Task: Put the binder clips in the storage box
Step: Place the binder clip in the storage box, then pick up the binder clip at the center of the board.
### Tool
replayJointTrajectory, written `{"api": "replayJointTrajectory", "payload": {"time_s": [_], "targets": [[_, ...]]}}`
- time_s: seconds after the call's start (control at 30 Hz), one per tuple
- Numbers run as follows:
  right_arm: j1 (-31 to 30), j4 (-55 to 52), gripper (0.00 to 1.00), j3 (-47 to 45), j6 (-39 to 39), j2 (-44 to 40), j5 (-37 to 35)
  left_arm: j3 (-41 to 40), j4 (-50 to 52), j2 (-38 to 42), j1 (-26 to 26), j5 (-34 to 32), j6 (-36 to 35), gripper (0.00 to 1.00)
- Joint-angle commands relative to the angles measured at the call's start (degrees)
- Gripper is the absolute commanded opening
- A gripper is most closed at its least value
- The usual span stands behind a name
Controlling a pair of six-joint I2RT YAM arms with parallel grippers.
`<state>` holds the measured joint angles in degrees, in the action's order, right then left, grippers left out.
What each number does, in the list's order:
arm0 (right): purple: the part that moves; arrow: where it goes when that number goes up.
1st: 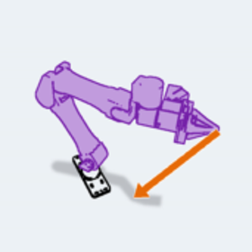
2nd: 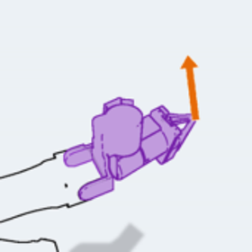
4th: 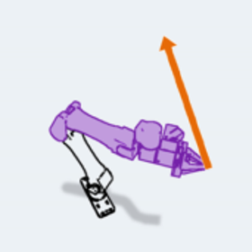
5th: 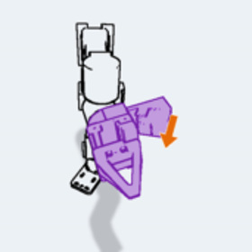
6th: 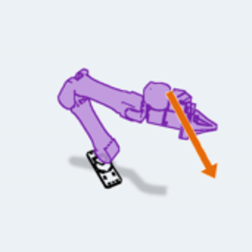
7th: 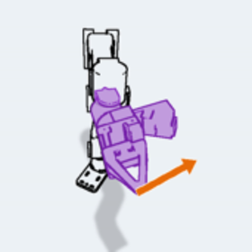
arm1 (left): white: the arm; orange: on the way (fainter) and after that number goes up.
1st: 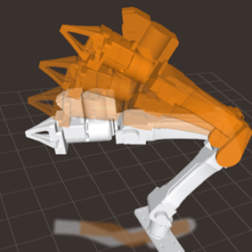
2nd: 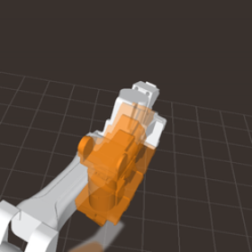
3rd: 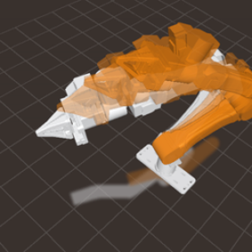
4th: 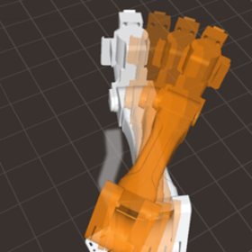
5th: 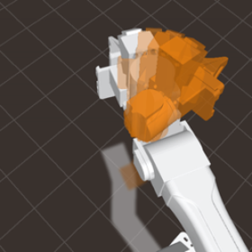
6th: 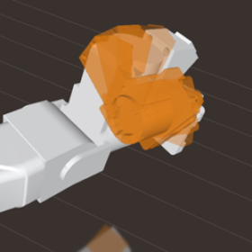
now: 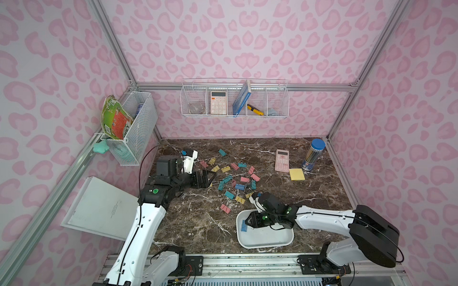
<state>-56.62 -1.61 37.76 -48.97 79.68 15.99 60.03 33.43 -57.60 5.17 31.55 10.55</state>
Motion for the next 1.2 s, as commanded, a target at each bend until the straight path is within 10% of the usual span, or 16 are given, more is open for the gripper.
{"api": "replayJointTrajectory", "payload": {"time_s": [0.0, 0.2, 0.4, 0.67, 1.17], "targets": [[1.43, -4.88, 0.38, 3.05, 2.86, -4.97, -6.84, 0.35, 0.21, 0.47, 0.01, -0.77, 0.42, 1.00], [8.12, -6.39, 0.38, 9.06, 10.40, -9.47, -9.14, -0.28, 0.01, 2.15, -0.01, -13.78, 5.14, 0.99], [7.99, -11.03, 0.36, 25.88, 20.56, 10.85, -3.53, -1.01, 0.99, 3.46, -0.23, -28.88, 10.86, 0.99], [5.89, -10.93, 0.39, 39.53, 25.47, 31.18, 1.28, -1.41, 0.59, 3.72, -0.23, -28.57, 9.46, 0.98], [4.51, -7.98, 0.32, 37.21, 24.71, 35.47, 10.00, -0.98, 0.69, 2.85, -1.55, -25.05, 8.73, 0.98]]}}
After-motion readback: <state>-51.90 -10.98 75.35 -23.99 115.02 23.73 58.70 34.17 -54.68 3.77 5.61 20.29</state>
